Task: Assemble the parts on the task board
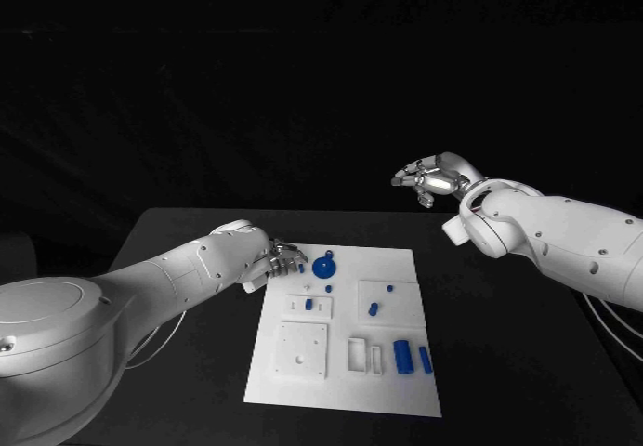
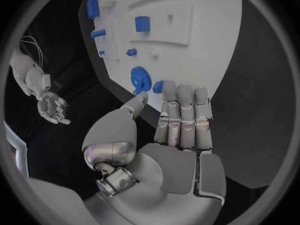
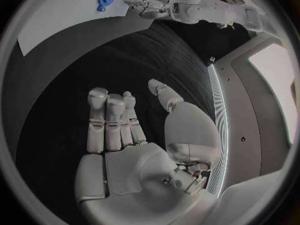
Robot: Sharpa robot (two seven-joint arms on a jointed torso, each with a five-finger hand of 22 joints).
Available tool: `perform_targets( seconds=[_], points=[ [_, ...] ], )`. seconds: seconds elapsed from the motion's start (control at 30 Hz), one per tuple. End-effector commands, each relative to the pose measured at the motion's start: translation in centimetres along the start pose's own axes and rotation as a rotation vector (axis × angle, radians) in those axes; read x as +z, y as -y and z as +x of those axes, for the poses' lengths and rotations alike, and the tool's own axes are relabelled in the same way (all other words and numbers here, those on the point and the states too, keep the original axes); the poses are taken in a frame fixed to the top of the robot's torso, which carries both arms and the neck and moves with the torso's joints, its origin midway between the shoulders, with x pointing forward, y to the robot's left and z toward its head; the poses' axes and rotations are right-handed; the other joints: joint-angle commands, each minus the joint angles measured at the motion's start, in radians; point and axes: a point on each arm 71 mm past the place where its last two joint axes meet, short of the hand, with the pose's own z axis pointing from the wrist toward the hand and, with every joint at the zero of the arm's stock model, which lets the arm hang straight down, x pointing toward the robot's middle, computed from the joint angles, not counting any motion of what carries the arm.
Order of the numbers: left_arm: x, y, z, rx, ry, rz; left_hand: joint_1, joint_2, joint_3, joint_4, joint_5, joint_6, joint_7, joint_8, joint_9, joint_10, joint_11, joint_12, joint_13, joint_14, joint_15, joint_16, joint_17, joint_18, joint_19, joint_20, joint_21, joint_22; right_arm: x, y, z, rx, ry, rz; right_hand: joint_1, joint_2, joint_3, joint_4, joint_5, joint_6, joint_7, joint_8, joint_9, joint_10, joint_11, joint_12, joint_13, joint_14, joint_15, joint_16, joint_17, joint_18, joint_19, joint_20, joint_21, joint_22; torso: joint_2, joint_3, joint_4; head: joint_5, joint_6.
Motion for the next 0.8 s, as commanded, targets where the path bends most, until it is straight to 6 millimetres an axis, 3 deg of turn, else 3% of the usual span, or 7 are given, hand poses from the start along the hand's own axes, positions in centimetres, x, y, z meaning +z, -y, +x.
perform_targets(
  seconds=[0.03,0.8],
  points=[
    [0.05,0.23,0.22,-0.009,-0.009,0.017,0.003,0.004,0.000,-0.007,-0.002,0.003,0.003,-0.001,-0.002,0.003,0.002,-0.004,-0.001,0.002,0.005,0.001,-0.002,-0.001,-0.001,-0.069,-0.007,0.001,0.02,-0.19,0.19,-0.004,-0.014,-0.011,-0.006,0.003,0.001,-0.005,0.006,0.004,0.012,-0.005,-0.001,-0.008,0.002,0.003,-0.001,0.000,0.003,-0.005,-0.001,0.069,0.002,-0.005,-0.003,0.002,0.001,0.0001,0.0000,-0.002,-0.003],
    [0.37,-0.12,0.98,-0.017,-0.017,0.012,0.019,0.012,0.002,-0.029,-0.002,0.000,0.005,-0.003,-0.004,0.005,0.003,-0.008,-0.002,0.001,0.007,-0.001,-0.003,-0.001,-0.001,-0.067,-0.011,0.006,0.11,-0.32,0.37,-0.003,-0.017,-0.014,-0.006,0.003,0.001,-0.005,0.006,0.004,0.012,-0.005,-0.002,-0.008,0.002,0.004,-0.002,0.000,0.003,-0.004,-0.001,0.069,0.002,-0.006,-0.004,0.002,-0.001,0.0000,0.0007,-0.008,-0.013]
  ],
)
